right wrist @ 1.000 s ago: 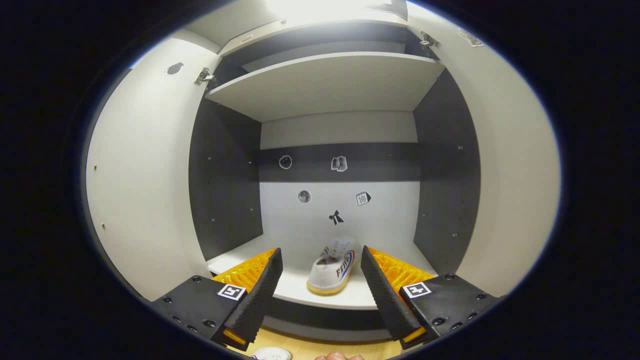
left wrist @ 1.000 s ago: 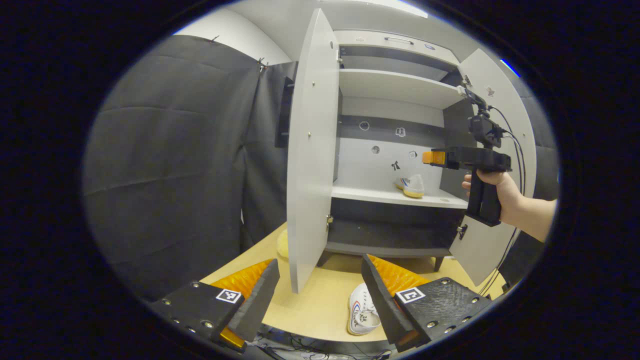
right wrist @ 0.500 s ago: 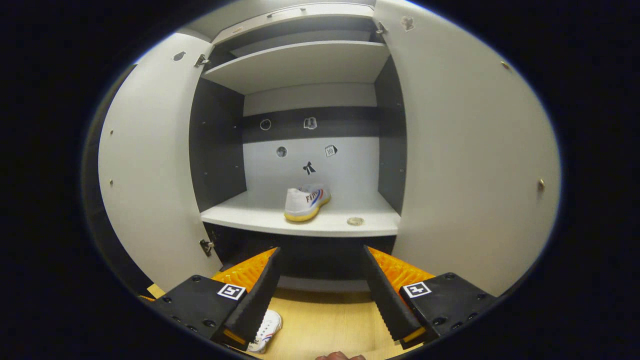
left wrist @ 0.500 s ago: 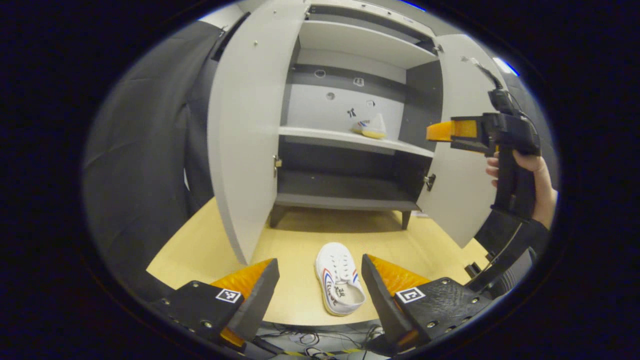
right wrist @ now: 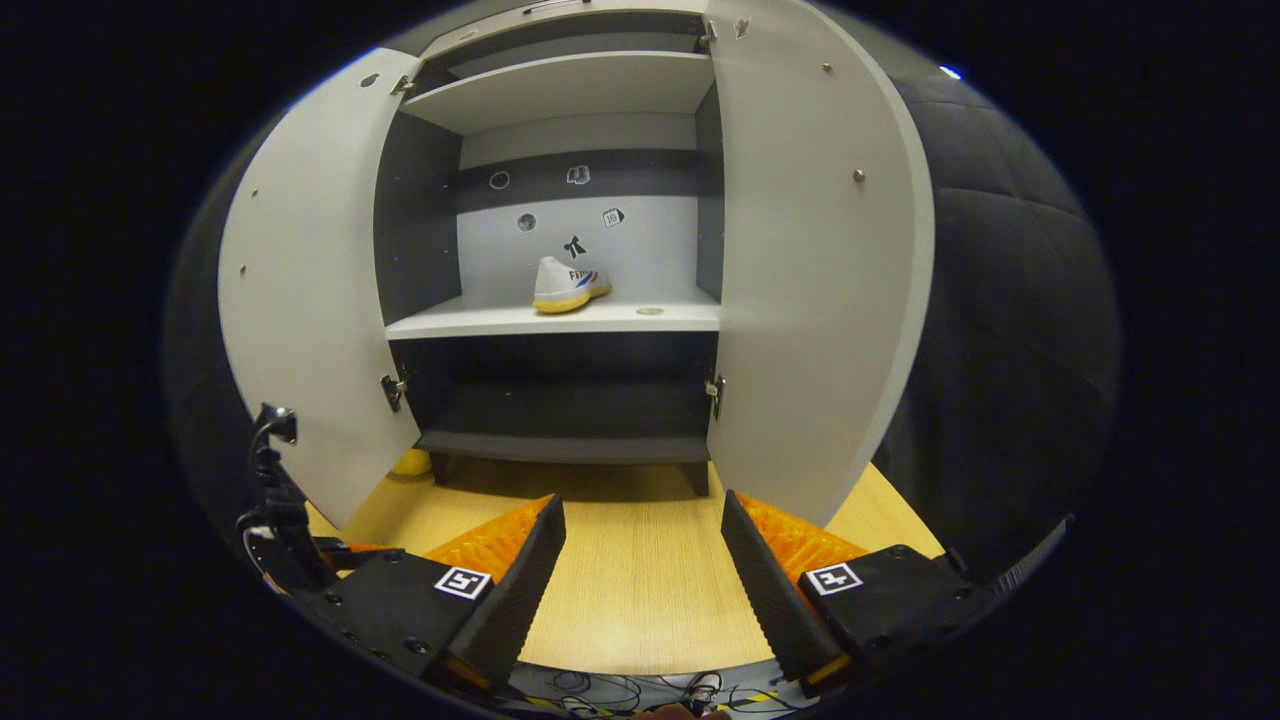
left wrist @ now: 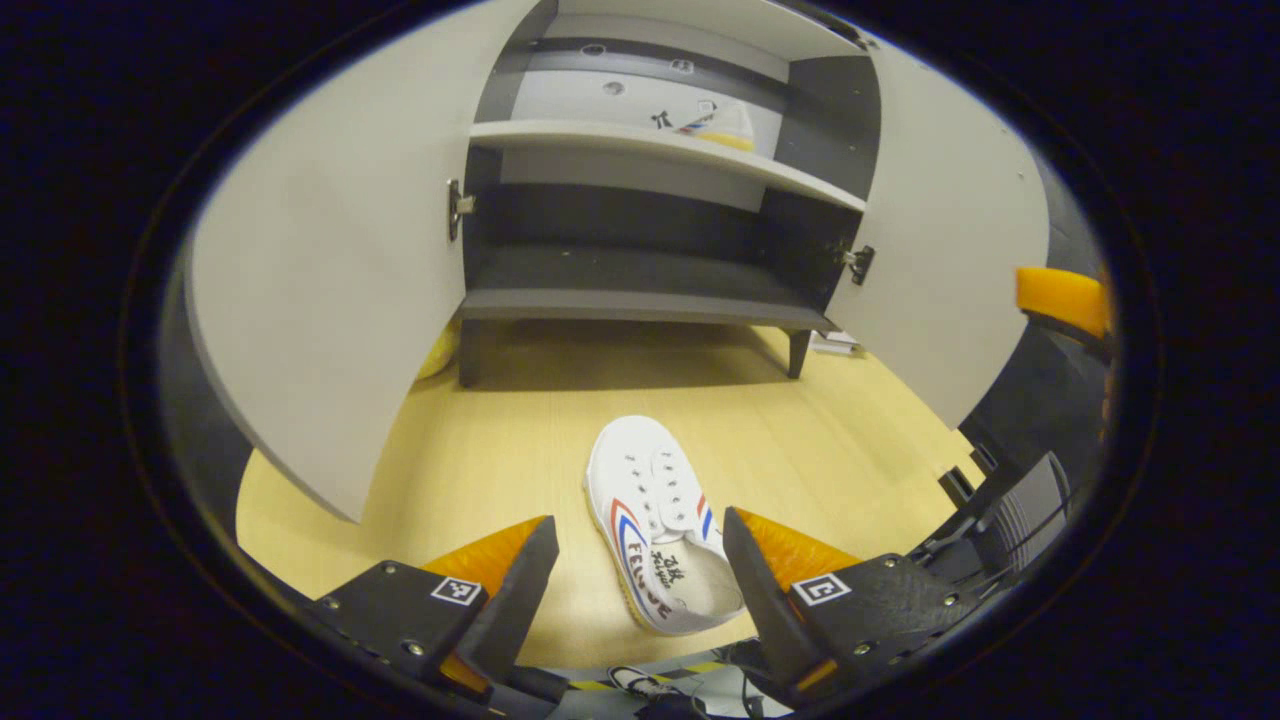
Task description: Grab one shoe with the right hand and put it into the shoe cabinet, grab the other shoe with the left hand and put it into the shoe cabinet; then close the right door with the right hand and the left door with the left hand.
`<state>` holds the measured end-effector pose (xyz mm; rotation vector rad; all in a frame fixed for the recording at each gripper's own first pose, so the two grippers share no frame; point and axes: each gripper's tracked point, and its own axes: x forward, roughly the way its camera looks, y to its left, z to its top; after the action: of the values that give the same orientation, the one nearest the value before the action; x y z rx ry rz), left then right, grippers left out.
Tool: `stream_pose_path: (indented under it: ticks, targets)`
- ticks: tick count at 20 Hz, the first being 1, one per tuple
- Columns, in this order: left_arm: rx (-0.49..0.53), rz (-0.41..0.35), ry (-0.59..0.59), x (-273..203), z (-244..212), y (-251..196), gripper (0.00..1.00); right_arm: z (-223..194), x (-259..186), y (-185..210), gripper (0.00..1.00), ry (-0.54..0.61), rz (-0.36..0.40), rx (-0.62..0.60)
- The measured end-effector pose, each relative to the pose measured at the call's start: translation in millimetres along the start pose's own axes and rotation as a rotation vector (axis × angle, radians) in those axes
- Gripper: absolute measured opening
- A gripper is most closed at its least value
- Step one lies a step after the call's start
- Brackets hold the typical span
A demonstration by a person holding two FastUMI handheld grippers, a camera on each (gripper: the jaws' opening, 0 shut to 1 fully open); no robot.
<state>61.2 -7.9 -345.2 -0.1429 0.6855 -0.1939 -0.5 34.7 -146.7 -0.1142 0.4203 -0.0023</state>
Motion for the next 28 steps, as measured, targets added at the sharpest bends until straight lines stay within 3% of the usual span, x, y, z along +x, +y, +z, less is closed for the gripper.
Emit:
stream_pose_path:
  ticks: [4,9,10,12,17,18,20,23,26,27,28]
  targets:
    - [-0.097,-0.041,0.124,35.5,-23.6,11.7,0.94,-23.0,-21.9,-18.0,0.99,0.055,-0.067,0.009]
    - [-0.224,-0.053,0.249,58.1,-45.6,23.7,0.94,-59.3,-65.0,-72.4,1.0,0.143,-0.231,0.064]
    - [-0.227,-0.057,0.242,61.9,-43.0,24.1,0.94,-65.5,-73.0,-80.3,1.0,0.161,-0.255,0.087]
    - [-0.223,-0.058,0.251,65.8,-45.5,20.7,0.73,-74.4,-90.4,-95.3,1.0,0.186,-0.296,0.126]
    - [-0.086,-0.01,0.285,67.9,-53.7,15.8,0.75,-80.1,-115.4,-128.9,1.0,0.218,-0.391,0.18]
    - [-0.072,-0.034,0.288,69.3,-55.1,7.4,0.77,-83.4,-116.8,-135.2,1.0,0.218,-0.409,0.193]
    - [-0.092,0.0,0.292,69.1,-54.5,6.6,0.51,-87.9,-121.8,-143.1,1.0,0.218,-0.438,0.212]
    - [-0.128,-0.004,0.294,69.3,-54.9,10.5,0.46,-94.3,-126.4,-146.5,1.0,0.222,-0.44,0.23]
    - [-0.261,-0.005,0.287,70.7,-54.2,13.7,0.2,-97.6,-121.1,-152.7,1.0,0.226,-0.429,0.207]
    - [-0.299,-0.002,0.268,83.5,-58.3,10.1,0.19,-92.7,-118.9,-153.9,1.0,0.213,-0.426,0.215]
    - [-0.29,-0.006,0.276,72.3,-56.5,10.1,0.08,-89.5,-116.1,-155.9,1.0,0.2,-0.426,0.229]
